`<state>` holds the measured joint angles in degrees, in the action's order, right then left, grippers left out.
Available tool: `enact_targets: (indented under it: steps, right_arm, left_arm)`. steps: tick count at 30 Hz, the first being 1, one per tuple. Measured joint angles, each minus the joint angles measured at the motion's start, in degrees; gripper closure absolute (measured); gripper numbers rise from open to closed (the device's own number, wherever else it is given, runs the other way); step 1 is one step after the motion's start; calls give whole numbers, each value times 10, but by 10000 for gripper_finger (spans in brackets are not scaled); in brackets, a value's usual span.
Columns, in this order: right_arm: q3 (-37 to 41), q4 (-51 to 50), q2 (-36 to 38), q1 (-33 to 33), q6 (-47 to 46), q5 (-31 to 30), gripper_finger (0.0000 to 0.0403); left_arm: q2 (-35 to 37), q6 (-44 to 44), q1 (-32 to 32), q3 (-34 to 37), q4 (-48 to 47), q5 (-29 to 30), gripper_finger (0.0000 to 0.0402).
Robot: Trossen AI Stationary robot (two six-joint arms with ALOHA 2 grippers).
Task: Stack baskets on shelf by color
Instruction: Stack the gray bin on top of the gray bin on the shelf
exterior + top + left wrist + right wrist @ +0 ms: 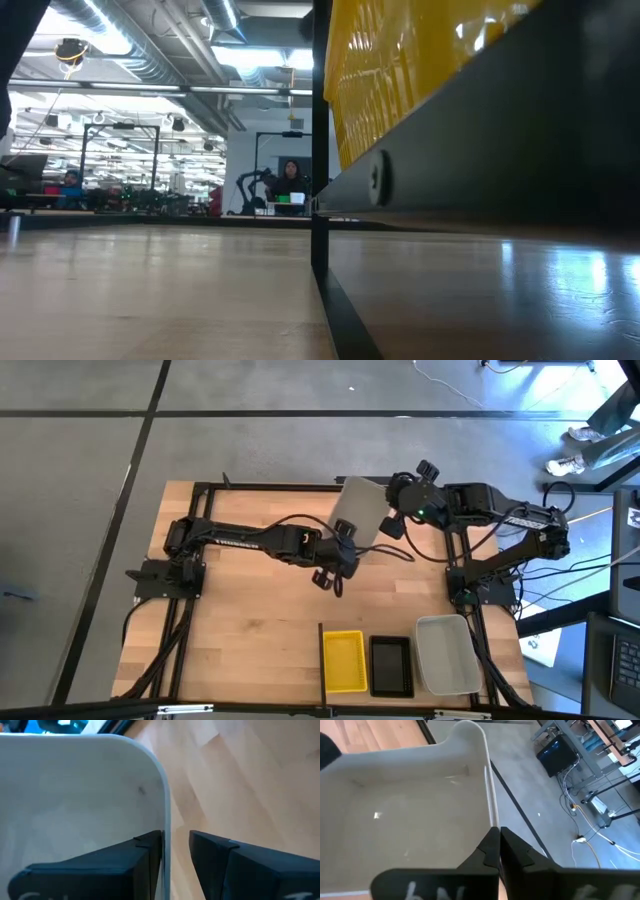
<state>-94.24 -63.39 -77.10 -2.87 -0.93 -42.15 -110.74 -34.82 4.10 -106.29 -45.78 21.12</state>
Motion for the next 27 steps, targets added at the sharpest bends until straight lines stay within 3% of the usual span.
enact_targets:
  steps: [6, 16, 27]
  right_arm:
    - [0, 1, -16, 0, 2, 15, 403]
    - [-1, -2, -47, -1, 15, 9, 403]
    - [-1, -32, -28, 0, 9, -14, 403]
  left_arm:
    - [-1, -2, 0, 1, -2, 89, 315]
    - [-2, -8, 2, 2, 25, 115, 315]
    - [31, 6, 40, 1, 29, 144, 315]
